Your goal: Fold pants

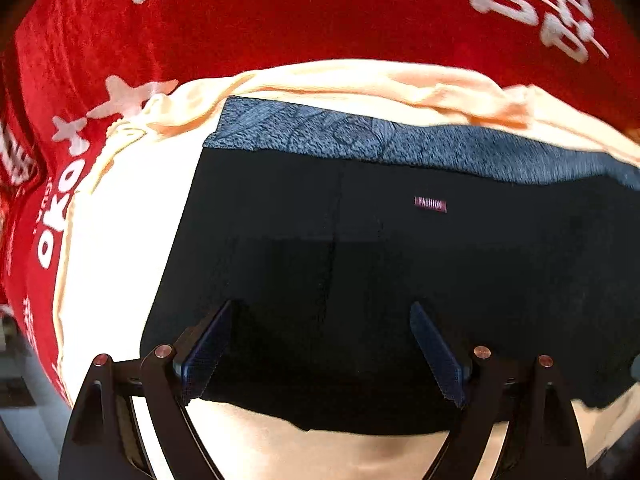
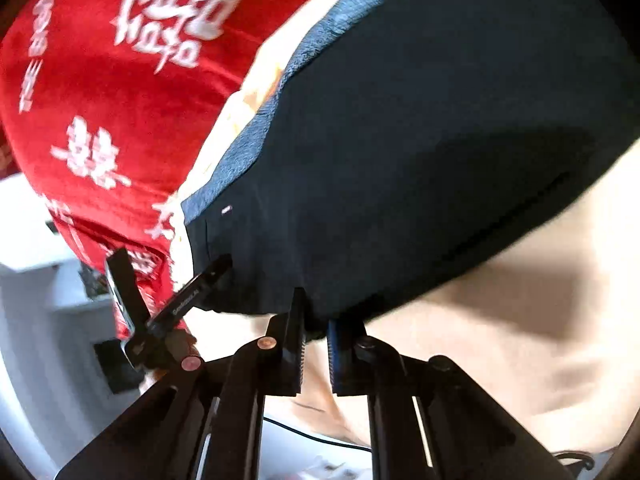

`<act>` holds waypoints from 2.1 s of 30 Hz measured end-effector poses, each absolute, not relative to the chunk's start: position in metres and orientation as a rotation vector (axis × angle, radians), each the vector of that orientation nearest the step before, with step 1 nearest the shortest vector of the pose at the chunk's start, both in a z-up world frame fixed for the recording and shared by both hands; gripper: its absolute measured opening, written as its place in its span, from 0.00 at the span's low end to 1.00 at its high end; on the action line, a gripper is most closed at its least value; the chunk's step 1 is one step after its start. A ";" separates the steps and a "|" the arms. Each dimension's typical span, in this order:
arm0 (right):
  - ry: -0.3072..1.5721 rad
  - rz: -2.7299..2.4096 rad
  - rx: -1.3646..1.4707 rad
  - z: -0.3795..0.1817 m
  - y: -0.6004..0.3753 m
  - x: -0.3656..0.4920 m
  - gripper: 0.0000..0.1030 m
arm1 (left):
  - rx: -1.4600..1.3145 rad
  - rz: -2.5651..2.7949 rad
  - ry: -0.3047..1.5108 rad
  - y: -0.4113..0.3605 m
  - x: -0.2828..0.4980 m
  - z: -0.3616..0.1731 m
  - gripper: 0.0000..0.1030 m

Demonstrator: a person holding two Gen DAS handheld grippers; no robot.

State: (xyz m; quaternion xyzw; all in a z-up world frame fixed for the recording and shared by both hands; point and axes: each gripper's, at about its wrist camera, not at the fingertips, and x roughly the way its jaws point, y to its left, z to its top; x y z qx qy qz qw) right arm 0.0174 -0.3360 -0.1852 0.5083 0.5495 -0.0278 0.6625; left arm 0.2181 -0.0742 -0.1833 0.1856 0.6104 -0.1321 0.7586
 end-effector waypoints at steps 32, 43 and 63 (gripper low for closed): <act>1.291 -0.280 0.507 -0.185 -0.530 0.112 0.09 | 0.199 -0.345 1.333 -0.227 0.233 -0.200 1.00; 1.256 -0.413 0.605 -0.139 -0.579 0.036 0.46 | 0.241 -0.292 1.340 -0.226 0.214 -0.160 1.00; 1.192 -0.542 0.711 -0.137 -0.562 -0.078 0.46 | 0.392 -0.365 1.331 -0.268 0.104 -0.175 1.00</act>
